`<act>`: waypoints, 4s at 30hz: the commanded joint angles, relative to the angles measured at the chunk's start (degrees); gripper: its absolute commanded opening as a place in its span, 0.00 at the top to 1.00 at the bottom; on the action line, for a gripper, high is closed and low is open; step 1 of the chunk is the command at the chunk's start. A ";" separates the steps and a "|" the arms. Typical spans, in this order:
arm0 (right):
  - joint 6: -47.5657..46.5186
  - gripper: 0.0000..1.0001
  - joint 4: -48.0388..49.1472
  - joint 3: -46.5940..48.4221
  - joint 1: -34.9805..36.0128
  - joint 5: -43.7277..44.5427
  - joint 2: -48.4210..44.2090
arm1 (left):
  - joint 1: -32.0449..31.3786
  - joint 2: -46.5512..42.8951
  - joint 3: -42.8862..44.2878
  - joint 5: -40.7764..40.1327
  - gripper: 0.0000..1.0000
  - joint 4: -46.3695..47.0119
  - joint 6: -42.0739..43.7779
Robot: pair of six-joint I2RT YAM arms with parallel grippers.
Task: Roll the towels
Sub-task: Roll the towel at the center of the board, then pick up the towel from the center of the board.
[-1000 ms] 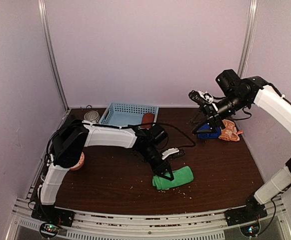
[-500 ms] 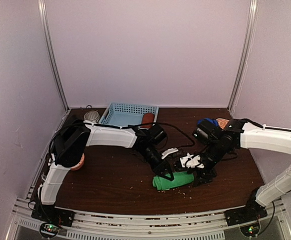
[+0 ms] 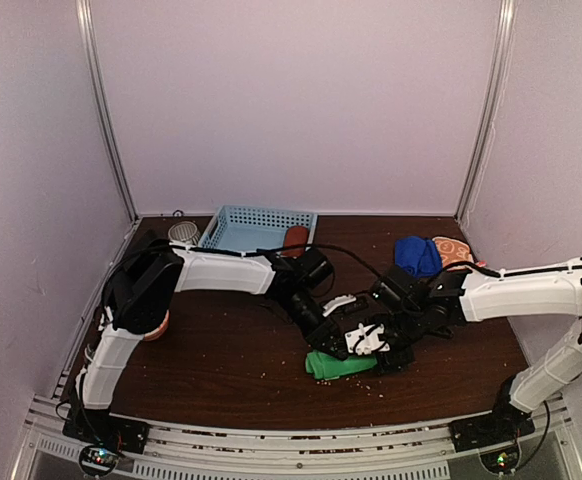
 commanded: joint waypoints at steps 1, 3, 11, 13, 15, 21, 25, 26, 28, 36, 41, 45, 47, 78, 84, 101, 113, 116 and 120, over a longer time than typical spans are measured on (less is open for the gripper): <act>-1.19 0.28 3.89 -3.69 0.47 3.04 2.85 | 0.88 3.69 -0.91 -3.78 0.90 -4.14 -0.09; -1.38 0.34 4.67 -5.36 0.45 3.16 4.08 | 1.28 2.79 -1.68 -5.53 0.87 -3.96 0.06; -1.80 0.67 1.29 -4.04 0.22 1.38 11.53 | 1.30 -12.23 -17.39 -14.22 0.49 12.29 -5.45; -2.03 0.69 0.24 -3.47 0.20 -0.11 12.30 | 1.30 -18.60 -23.02 -15.30 0.38 19.66 -8.29; -2.25 0.70 -0.90 -2.62 0.13 -1.55 13.00 | 1.30 -22.33 -26.76 -20.53 0.36 23.03 -9.58; -4.13 0.72 -9.38 3.39 -1.66 -7.97 17.45 | 1.38 -32.13 -32.94 -39.39 0.25 23.66 -8.37; -4.66 0.72 -14.86 8.16 -3.39 -10.23 21.62 | 1.34 -42.21 -43.04 -47.68 0.22 33.56 -6.56; -4.64 0.72 -16.35 10.27 -3.84 -10.59 22.79 | 1.30 -45.30 -45.30 -50.21 0.22 35.68 -5.91; -4.18 0.73 -19.21 13.35 -4.82 -11.05 25.69 | 1.30 -50.85 -48.92 -57.85 0.21 39.36 -5.05; -1.60 0.75 -31.99 26.67 -9.79 -16.02 39.52 | 3.30 -56.93 -48.36 -88.63 0.08 52.59 5.93; -1.49 0.74 -34.53 29.26 -10.68 -16.72 42.64 | -1.87 -57.56 -45.86 -61.84 0.47 44.09 12.29; -0.30 0.74 -35.04 31.44 -10.88 -17.08 45.12 | -9.21 -56.79 -46.43 -58.17 0.45 42.07 19.00; -0.25 0.74 -35.79 32.53 -10.86 -18.06 46.07 | -12.02 -52.85 -44.11 -58.68 0.42 38.06 21.29; 1.96 0.74 -33.39 33.24 -10.77 -18.45 45.49 | -19.66 -11.11 -13.94 -67.23 0.27 13.48 25.22; 1.32 0.73 -33.49 32.94 -10.77 -19.91 44.47 | -19.71 -7.66 -12.22 -69.59 0.34 11.06 24.24; 3.58 0.00 -33.36 43.62 -26.55 -31.28 20.09 | -18.15 -8.83 -12.15 -64.66 0.89 7.62 23.83; 23.16 0.00 3.09 17.67 -45.62 -40.34 4.77 | -10.51 -19.12 -7.97 -57.45 1.00 7.18 15.41; 22.02 0.00 1.66 18.04 -46.05 -40.32 5.33 | -7.71 -20.69 -5.45 -58.74 1.00 6.50 13.05; 21.97 0.00 0.41 19.06 -46.19 -40.62 5.41 | -3.98 -20.57 -0.46 -67.15 1.00 4.59 10.27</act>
